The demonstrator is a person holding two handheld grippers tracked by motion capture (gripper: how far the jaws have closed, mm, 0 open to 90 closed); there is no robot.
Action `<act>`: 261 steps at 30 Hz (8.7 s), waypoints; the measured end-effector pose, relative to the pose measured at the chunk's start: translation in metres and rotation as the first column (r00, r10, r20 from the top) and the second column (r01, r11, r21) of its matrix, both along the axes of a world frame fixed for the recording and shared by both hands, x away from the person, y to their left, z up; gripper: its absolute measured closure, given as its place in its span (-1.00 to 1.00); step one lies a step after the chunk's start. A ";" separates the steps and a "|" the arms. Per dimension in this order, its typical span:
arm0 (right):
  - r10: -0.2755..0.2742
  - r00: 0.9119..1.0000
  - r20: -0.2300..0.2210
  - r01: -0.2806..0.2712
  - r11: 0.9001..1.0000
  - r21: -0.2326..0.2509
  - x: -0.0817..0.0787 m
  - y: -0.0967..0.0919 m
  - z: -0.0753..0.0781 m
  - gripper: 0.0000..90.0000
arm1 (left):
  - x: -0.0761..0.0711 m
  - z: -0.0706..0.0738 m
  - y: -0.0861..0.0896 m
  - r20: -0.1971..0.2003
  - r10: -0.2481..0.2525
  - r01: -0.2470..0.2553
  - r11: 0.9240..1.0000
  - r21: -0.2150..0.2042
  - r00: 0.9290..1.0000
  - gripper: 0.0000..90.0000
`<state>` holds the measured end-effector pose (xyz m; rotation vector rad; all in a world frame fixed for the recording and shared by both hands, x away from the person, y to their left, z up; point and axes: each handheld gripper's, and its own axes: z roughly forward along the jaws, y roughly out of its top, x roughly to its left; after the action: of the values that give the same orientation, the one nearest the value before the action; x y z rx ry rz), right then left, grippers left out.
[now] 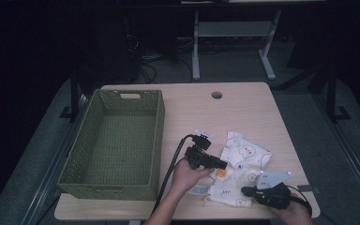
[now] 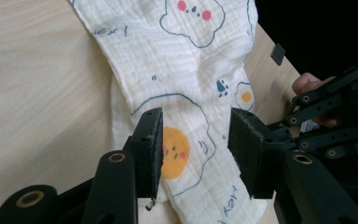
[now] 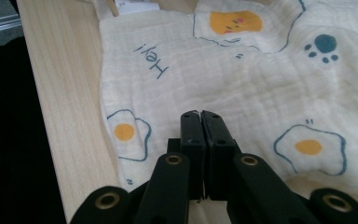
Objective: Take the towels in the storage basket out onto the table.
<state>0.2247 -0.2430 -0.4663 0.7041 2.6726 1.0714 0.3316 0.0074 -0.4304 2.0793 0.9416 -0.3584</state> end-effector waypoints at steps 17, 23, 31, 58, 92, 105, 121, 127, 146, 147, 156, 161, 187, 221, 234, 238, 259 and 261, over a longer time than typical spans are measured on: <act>-0.223 0.971 0.092 0.205 0.963 0.173 0.032 -0.040 0.042 0.56 | -0.050 -0.005 -0.006 0.002 -0.154 0.154 0.988 -0.002 0.988 0.92; -0.306 0.945 0.112 0.290 0.947 0.142 0.051 -0.054 0.041 0.61 | -0.051 -0.020 -0.009 -0.041 -0.177 0.179 0.983 0.048 0.983 0.99; -0.331 0.944 0.004 0.328 0.937 0.117 0.077 -0.063 0.026 0.37 | -0.048 -0.030 -0.008 -0.053 -0.163 0.168 0.979 0.112 0.985 0.87; -0.262 0.958 -0.116 0.269 0.962 0.053 0.060 -0.072 0.018 0.90 | -0.025 -0.029 0.011 0.123 0.063 -0.086 0.978 0.192 0.990 0.60; -0.393 0.916 -0.076 0.398 0.915 0.069 0.130 -0.092 0.000 0.29 | 0.000 -0.032 0.035 0.247 0.266 -0.316 0.929 0.190 0.932 0.21; -0.408 0.910 -0.071 0.411 0.911 0.034 0.136 -0.091 -0.004 0.96 | 0.001 -0.033 0.016 0.432 0.179 -0.335 0.887 0.318 0.884 0.92; -0.382 0.920 -0.086 0.390 0.914 0.110 0.142 -0.109 0.018 0.97 | 0.051 -0.004 0.028 0.310 0.348 -0.391 0.916 0.088 0.885 0.98; -0.380 0.922 -0.080 0.388 0.908 0.160 0.152 -0.114 0.035 0.97 | 0.063 0.020 0.034 0.325 0.396 -0.419 0.908 0.003 0.859 0.98; -0.230 0.969 0.086 0.195 0.934 0.300 0.043 -0.120 0.076 0.96 | -0.038 0.041 0.057 0.439 0.292 -0.297 0.953 -0.059 0.850 0.98; -0.229 0.969 0.093 0.191 0.934 0.303 0.038 -0.120 0.075 0.96 | -0.043 0.039 0.058 0.442 0.284 -0.293 0.955 -0.049 0.851 0.98; -0.179 0.980 0.087 0.145 0.943 0.300 -0.014 -0.115 0.060 0.95 | -0.083 0.025 0.068 0.389 0.244 -0.258 0.966 -0.018 0.888 0.97; -0.131 0.987 0.088 0.095 0.938 0.334 -0.030 -0.113 0.065 0.76 | -0.098 0.036 0.066 0.395 0.228 -0.227 0.973 -0.049 0.890 0.72; -0.093 0.993 -0.078 0.099 0.991 0.085 0.043 -0.079 0.002 0.87 | -0.018 -0.028 -0.004 0.194 0.013 -0.060 0.969 0.241 0.981 0.69; -0.079 0.992 -0.098 0.081 0.997 0.020 0.081 -0.064 -0.001 0.93 | 0.007 -0.031 -0.012 0.225 0.065 -0.116 0.969 0.220 0.972 0.67; -0.234 0.971 -0.048 0.236 0.972 0.021 0.066 -0.097 0.011 0.96 | -0.001 -0.031 0.004 0.257 0.119 -0.183 0.953 0.242 0.959 0.70; -0.269 0.962 -0.042 0.270 0.962 0.028 0.063 -0.107 0.011 0.96 | -0.005 -0.030 0.008 0.247 0.128 -0.190 0.950 0.249 0.961 0.70; -0.330 0.944 -0.022 0.329 0.944 -0.032 0.119 -0.078 0.010 0.64 | 0.031 -0.026 -0.018 0.253 0.143 -0.198 0.958 0.207 0.957 0.55; -0.340 0.940 -0.026 0.338 0.940 -0.046 0.123 -0.077 0.006 0.77 | 0.034 -0.032 -0.018 0.243 0.158 -0.213 0.952 0.219 0.957 0.55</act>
<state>0.3478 -0.3195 -0.4599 1.1323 2.4642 0.9163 0.3659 -0.0105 -0.4621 2.1710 1.0767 0.0952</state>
